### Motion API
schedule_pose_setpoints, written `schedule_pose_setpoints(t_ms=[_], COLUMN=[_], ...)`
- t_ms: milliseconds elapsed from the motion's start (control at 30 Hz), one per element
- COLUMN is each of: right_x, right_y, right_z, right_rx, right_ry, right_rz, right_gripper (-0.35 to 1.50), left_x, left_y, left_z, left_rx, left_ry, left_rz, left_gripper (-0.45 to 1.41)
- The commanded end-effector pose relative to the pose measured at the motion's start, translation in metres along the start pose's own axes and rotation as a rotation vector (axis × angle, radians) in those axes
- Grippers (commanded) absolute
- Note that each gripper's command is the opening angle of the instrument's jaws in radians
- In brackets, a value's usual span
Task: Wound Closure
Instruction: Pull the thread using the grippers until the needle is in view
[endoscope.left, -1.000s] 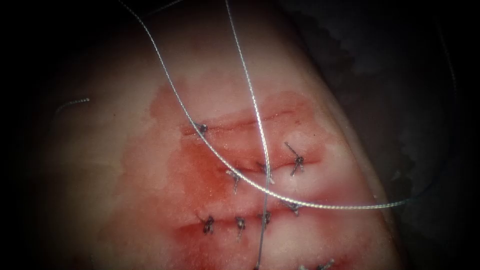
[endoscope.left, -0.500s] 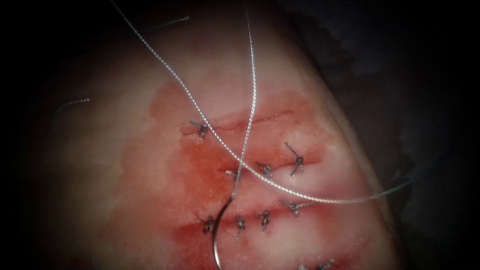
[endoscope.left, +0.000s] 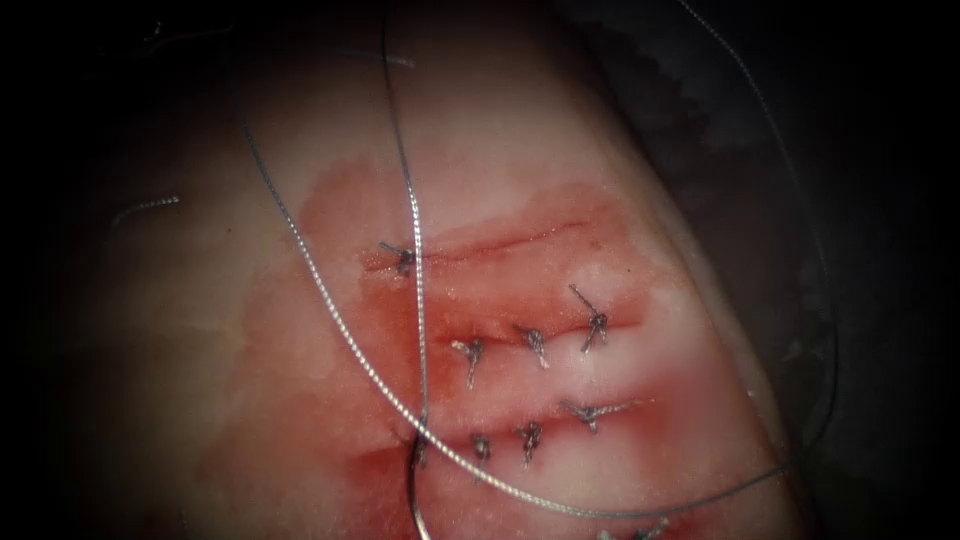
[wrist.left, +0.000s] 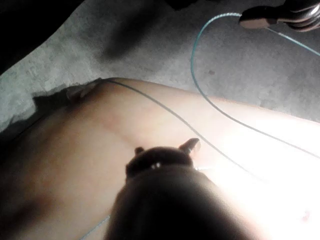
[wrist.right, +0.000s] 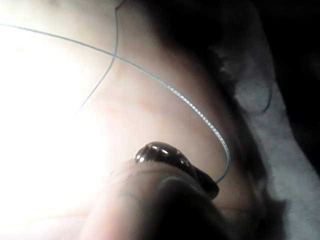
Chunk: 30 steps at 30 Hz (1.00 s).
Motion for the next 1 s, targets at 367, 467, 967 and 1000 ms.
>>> schedule_pose_setpoints(t_ms=[367, 467, 967, 1000], right_x=[0.0062, 0.007, 0.0007, 0.0002], right_y=[0.0029, 0.0022, -0.0028, -0.0028], right_z=[-0.0017, -0.004, -0.0165, -0.017], right_rx=[0.024, 0.012, -0.157, -0.187], right_ry=[0.023, 0.014, -0.276, -0.314], right_rz=[-0.027, -0.025, 0.392, 0.435], right_gripper=[0.98, 1.08, 0.91, 0.91], left_x=[0.0033, 0.0006, 0.0004, 0.0013], left_y=[0.0001, -0.0008, -0.0171, -0.0187], left_z=[0.001, -0.0023, -0.0046, -0.0035], left_rx=[-0.018, -0.004, 0.464, 0.526], left_ry=[0.24, 0.254, 0.219, 0.22], left_rz=[0.288, 0.274, 0.387, 0.438], left_gripper=[1.33, 1.3, 0.96, 0.96])
